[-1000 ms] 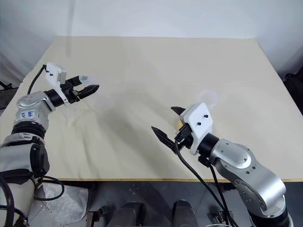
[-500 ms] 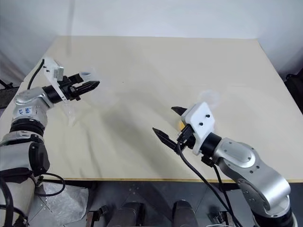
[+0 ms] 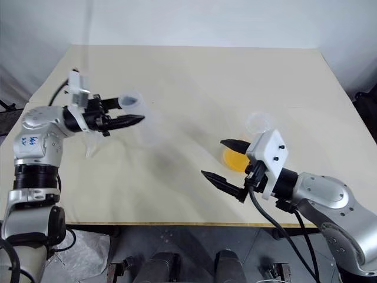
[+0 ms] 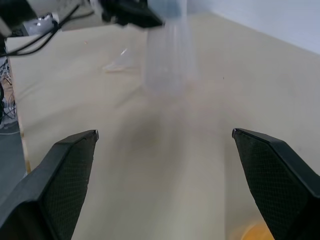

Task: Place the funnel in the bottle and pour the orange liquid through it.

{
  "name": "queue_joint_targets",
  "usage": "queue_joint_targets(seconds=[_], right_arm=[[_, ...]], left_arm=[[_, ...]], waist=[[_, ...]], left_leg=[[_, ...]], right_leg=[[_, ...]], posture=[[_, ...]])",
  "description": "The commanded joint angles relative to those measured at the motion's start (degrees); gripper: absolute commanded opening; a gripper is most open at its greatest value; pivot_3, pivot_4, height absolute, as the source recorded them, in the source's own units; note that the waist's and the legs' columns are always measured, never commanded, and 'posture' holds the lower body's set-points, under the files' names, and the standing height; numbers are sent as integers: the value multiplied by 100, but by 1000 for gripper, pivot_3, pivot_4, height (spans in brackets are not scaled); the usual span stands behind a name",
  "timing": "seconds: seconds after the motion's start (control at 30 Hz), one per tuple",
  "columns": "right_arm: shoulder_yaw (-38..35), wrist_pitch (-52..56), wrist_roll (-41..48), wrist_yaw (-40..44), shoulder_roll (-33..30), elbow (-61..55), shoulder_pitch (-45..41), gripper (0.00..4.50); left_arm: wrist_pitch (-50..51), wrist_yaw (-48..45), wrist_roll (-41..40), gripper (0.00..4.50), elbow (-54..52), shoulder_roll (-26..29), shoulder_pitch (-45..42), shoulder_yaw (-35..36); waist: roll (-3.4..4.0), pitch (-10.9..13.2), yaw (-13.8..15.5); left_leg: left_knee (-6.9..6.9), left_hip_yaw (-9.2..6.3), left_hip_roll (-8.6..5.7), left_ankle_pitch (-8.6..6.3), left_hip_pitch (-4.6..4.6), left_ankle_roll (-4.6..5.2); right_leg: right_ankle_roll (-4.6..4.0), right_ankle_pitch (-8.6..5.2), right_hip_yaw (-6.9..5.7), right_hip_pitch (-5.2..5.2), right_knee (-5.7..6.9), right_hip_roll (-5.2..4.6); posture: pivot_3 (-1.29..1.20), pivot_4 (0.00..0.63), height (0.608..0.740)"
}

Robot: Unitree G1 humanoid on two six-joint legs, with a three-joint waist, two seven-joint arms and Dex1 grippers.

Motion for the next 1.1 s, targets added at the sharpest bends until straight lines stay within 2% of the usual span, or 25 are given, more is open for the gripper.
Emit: queue_joint_targets(seconds=[0.03, 0.43, 0.67, 1.1], right_arm=[[-325, -231, 148, 188, -71, -10, 186, 4500], [-409, -640, -98, 288, -57, -106, 981, 4500], [-419, -689, -112, 228, -73, -163, 1100, 4500], [-336, -727, -182, 256, -126, -95, 1029, 4500]], left_arm=[[176, 265, -132, 2264, -637, -195, 127, -187], [45, 449, 228, 2264, -1034, -753, 235, -1218], [-148, 402, 453, 2264, -1100, -605, 342, -1478], [-330, 395, 556, 2264, -1266, -672, 622, -1637]], waist=[[0, 0, 8], [0, 0, 6], [0, 0, 10], [0, 0, 24]], left_leg=[[1, 0, 0, 0, 0, 0], [7, 3, -2, 0, 1, 2], [9, 4, -1, 0, 2, 2], [10, -1, -1, 0, 2, 3]], right_leg=[[0, 0, 0, 2, -4, 0], [0, 0, -2, 17, -20, 4], [0, 0, -1, 20, -23, 5], [0, 0, -6, 38, -53, 6]], posture=[[0, 150, 740], [0, 150, 740], [0, 150, 740], [0, 150, 740]])
